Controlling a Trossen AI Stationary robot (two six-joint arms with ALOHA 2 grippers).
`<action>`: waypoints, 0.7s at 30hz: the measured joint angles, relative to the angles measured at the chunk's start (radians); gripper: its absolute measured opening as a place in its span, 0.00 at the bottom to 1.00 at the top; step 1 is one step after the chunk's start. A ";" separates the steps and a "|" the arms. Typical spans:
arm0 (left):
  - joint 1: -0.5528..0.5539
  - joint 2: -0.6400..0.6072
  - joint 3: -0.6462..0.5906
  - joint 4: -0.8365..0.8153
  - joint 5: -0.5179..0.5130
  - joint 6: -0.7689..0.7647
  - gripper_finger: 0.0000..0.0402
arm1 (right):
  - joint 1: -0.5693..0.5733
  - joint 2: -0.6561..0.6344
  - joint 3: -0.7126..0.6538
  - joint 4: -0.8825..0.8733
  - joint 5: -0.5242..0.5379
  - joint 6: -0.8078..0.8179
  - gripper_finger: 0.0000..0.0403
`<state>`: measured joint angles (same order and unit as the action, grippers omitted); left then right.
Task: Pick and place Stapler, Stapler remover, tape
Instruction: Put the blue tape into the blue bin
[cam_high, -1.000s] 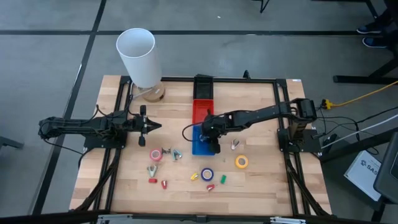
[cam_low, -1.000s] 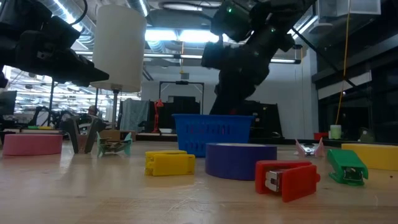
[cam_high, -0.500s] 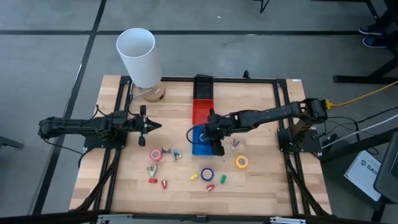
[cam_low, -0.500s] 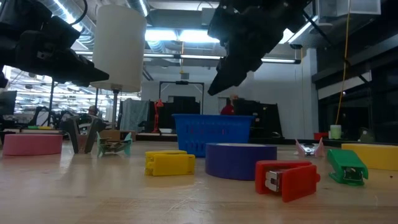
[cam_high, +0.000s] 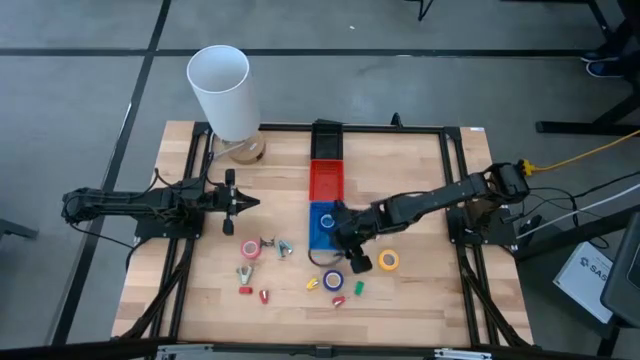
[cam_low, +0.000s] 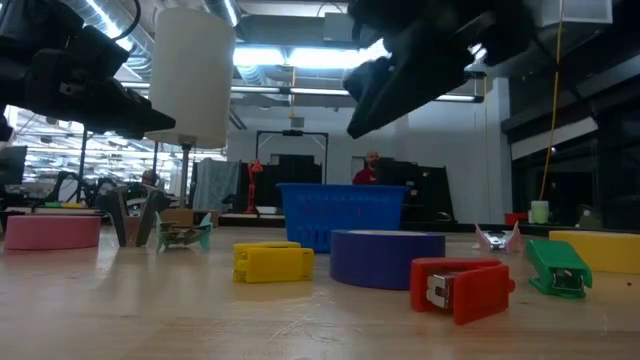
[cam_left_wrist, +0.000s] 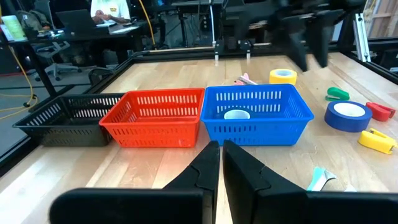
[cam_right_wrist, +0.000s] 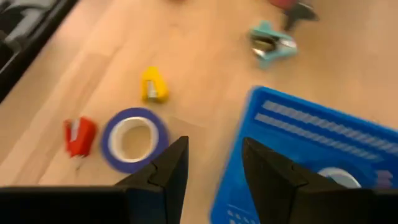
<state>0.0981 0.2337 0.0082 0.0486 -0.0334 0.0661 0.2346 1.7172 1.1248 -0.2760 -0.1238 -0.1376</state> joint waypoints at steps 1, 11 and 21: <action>0.000 0.000 0.000 0.000 0.000 0.000 0.04 | 0.015 0.000 0.000 0.003 0.000 -0.021 0.38; 0.000 0.000 0.000 0.000 0.000 0.000 0.04 | 0.153 0.001 0.000 0.015 0.000 -0.206 0.38; 0.000 0.000 0.000 0.000 0.000 0.000 0.04 | 0.206 0.035 0.000 0.026 0.000 -0.235 0.38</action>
<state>0.0978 0.2337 0.0085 0.0486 -0.0334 0.0658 0.4405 1.7518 1.1244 -0.2504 -0.1238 -0.3726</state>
